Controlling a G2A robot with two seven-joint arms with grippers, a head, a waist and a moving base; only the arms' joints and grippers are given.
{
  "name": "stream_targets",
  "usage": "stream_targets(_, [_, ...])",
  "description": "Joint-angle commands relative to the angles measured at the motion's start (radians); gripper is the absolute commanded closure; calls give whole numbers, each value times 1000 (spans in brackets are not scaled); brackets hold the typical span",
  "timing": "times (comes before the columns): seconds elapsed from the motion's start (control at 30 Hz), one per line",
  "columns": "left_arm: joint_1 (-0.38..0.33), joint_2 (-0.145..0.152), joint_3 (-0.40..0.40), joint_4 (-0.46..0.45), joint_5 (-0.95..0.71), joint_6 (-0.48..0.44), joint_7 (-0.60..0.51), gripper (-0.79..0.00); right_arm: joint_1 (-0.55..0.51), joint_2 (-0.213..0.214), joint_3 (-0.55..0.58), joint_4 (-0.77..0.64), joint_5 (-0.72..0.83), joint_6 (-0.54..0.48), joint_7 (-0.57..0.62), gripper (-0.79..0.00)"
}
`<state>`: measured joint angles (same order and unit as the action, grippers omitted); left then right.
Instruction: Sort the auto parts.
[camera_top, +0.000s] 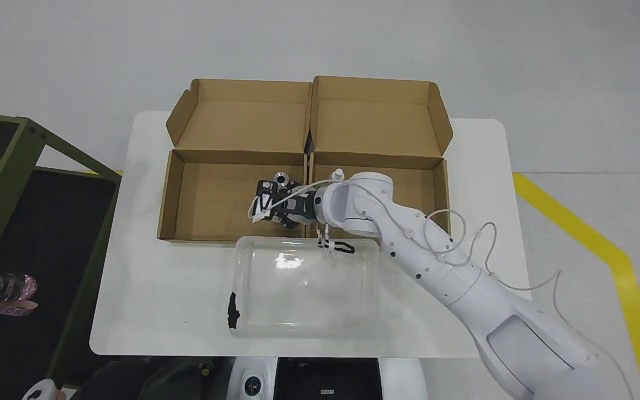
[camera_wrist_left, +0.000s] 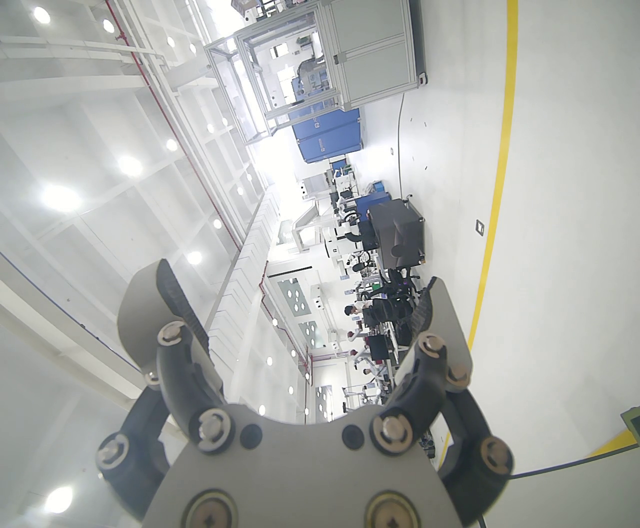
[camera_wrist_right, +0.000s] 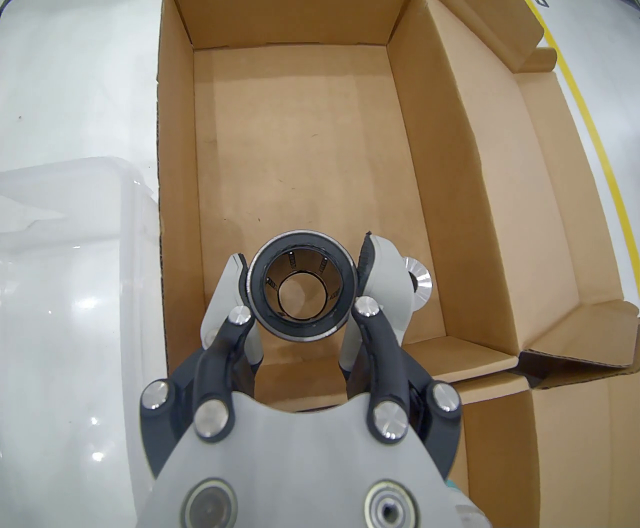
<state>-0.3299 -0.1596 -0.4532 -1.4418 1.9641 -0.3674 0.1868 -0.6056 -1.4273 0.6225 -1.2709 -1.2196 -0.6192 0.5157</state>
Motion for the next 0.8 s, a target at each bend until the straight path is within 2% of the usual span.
stream_targets(0.0, [0,0,0,0,0,0,0,-785,1,-3,-2,9,-3,1,-1,0])
stream_targets(0.07, [0,0,0,0,0,0,0,-785,2,-6,-4,19,-7,2,-2,-12])
stream_targets(0.33, [0,0,0,0,0,0,0,-785,6,-16,-5,47,-20,1,-4,-234])
stream_targets(0.77, [0,0,0,0,0,0,0,-785,-5,-20,19,61,-16,-30,-15,-388])
